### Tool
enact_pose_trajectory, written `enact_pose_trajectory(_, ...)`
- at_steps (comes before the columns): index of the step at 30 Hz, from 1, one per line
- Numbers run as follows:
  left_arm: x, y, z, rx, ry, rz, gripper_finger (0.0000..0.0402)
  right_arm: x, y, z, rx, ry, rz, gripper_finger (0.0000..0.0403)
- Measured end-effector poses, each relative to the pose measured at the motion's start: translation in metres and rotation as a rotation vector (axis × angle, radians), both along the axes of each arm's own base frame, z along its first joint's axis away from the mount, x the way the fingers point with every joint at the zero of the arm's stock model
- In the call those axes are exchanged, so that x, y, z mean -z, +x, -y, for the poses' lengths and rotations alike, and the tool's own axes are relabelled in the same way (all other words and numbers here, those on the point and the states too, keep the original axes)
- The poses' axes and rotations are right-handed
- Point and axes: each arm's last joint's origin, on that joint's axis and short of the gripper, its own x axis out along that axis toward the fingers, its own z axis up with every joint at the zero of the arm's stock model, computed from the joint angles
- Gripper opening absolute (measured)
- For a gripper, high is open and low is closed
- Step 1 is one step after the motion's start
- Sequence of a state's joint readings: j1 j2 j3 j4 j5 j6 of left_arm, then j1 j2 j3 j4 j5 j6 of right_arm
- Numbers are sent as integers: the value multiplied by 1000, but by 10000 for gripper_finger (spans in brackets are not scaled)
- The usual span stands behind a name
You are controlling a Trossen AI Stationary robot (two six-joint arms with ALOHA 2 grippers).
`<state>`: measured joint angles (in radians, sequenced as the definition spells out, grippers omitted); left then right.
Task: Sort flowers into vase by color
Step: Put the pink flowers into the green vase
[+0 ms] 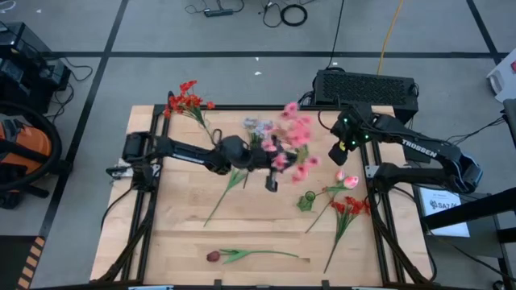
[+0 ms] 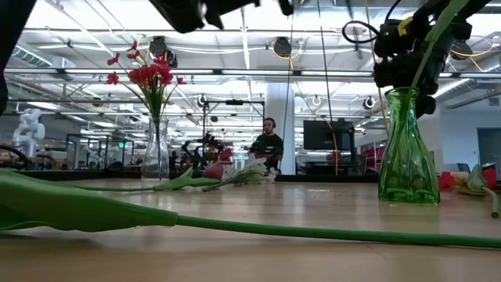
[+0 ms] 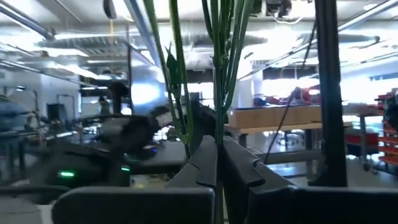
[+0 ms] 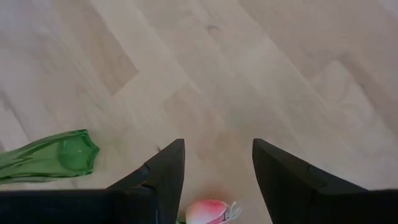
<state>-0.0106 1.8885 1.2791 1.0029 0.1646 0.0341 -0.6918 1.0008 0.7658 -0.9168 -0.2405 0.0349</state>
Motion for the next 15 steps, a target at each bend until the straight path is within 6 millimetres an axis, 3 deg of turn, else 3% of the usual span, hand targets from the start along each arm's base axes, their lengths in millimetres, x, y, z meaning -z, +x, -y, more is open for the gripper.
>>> enact_pose_trajectory(9, 10, 34, 26, 13, -66, -41, 9, 2, -7, 3, -25, -5, -36, 180)
enact_pose_trajectory(15, 34, 44, 33, -22, -77, -132, 9, 2, -8, 3, -33, -6, -44, 180)
